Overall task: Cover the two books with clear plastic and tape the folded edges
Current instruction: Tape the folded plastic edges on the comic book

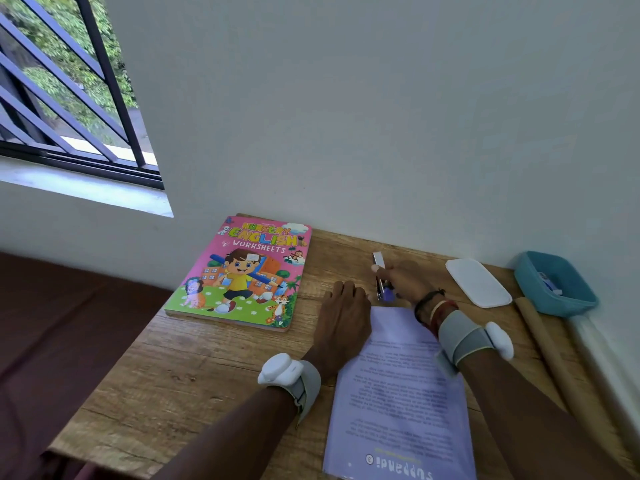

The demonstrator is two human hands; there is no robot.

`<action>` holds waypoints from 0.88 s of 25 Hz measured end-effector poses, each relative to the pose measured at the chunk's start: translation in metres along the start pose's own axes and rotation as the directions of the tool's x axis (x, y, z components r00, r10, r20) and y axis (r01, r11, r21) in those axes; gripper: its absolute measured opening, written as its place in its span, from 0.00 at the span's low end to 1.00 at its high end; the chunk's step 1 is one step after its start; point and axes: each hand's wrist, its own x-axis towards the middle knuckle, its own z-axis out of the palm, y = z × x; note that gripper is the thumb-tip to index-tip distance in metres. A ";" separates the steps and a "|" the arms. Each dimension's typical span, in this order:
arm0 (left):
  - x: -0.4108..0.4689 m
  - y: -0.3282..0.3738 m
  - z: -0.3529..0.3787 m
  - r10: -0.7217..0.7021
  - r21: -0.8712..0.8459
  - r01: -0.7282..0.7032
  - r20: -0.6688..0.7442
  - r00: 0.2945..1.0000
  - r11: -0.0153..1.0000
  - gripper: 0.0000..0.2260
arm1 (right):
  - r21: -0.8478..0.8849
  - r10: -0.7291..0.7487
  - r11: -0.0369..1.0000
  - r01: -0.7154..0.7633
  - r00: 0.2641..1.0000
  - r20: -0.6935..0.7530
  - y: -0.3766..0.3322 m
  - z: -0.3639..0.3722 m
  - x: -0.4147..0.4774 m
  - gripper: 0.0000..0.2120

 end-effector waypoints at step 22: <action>0.006 -0.015 -0.004 -0.619 -0.771 0.478 0.141 0.772 0.421 0.27 | 0.071 0.234 0.957 -0.283 0.890 0.392 -0.008 0.013 -0.001 0.14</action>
